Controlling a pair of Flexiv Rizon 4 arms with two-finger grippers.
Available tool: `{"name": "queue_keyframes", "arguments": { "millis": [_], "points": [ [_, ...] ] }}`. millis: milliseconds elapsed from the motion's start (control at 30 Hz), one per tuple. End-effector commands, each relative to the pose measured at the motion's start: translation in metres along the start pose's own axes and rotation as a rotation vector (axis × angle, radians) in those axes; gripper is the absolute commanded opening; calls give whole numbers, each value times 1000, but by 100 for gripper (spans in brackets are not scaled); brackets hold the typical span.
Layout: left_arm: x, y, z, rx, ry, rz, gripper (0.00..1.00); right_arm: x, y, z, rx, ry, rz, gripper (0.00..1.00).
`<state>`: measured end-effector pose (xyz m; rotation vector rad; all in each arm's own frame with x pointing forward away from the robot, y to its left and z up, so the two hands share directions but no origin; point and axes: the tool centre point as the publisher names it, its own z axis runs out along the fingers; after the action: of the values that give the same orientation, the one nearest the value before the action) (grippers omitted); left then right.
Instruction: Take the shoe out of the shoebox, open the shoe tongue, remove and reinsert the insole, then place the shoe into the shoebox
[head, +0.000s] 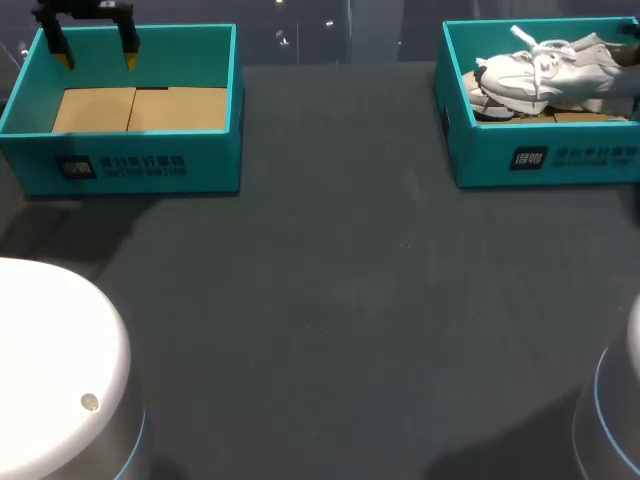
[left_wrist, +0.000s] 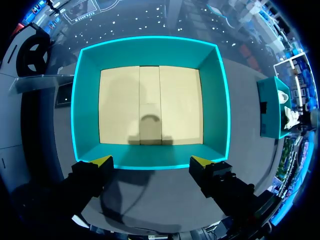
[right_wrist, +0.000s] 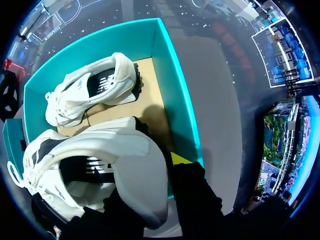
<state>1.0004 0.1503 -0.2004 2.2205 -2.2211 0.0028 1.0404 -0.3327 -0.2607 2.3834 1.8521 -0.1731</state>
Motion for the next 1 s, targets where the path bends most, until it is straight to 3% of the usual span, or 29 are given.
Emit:
{"name": "queue_keyframes", "arguments": {
  "millis": [33,100,633,1000],
  "points": [
    [0,0,0,0,-1,0,100,-4,0,-27,1,-7,4,0],
    [0,0,0,0,-1,0,100,-5,-3,-38,-21,-11,14,0],
    [0,0,0,0,-1,0,100,-5,-3,-38,-21,-11,14,0],
    [0,0,0,0,-1,0,100,-29,-6,-118,-123,-138,76,0]
  ]
}}
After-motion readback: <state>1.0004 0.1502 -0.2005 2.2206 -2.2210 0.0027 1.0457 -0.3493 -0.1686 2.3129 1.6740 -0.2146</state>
